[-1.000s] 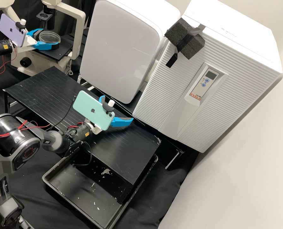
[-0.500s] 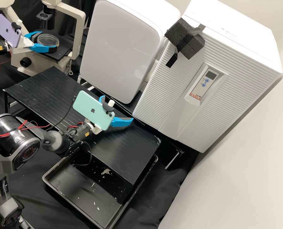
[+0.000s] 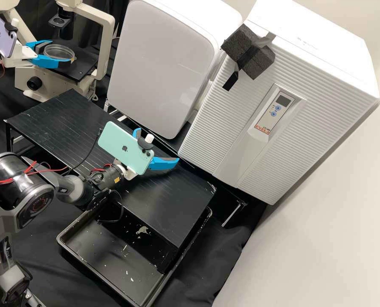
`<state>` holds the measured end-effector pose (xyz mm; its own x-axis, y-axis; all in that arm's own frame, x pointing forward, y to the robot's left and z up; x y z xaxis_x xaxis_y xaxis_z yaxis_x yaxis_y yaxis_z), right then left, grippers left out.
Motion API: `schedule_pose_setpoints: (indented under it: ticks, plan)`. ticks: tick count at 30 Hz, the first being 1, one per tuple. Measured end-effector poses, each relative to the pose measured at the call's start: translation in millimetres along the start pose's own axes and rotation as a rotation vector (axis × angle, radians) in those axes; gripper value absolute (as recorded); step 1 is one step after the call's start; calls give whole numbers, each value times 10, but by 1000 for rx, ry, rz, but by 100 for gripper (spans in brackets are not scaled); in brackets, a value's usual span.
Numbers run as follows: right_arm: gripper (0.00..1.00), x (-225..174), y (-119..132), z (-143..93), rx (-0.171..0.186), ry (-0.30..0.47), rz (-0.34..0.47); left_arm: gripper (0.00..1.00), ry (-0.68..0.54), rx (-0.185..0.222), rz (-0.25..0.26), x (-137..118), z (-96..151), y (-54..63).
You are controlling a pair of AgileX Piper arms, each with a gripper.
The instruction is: Place the petri dish on the bench
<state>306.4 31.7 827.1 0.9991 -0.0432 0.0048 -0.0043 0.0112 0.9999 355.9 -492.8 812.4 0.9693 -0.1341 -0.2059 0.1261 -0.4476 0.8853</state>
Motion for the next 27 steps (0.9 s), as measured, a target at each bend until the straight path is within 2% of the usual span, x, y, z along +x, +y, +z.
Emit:
schedule_pose_setpoints:
  ticks: [8, 12, 16, 20, 23, 27]
  plan:
    - [100, 0, 0, 0, 0, 0, 0, 0, 3, -15, -24, -41, -8, -61]
    - [100, 0, 0, 0, 0, 0, 0, 0, -50, -10, -42, -96, 127, -76]
    - [100, 0, 0, 0, 0, 0, 0, 0, -159, 34, -63, -184, 381, -98]
    - [100, 0, 0, 0, 0, 0, 0, 0, -324, 105, -73, -287, 720, -153]
    - [100, 0, 0, 0, 0, 0, 0, 0, -468, 161, -95, -363, 1002, -243]
    - [100, 0, 0, 0, 0, 0, 0, 0, -610, 203, -149, -448, 1263, -371]
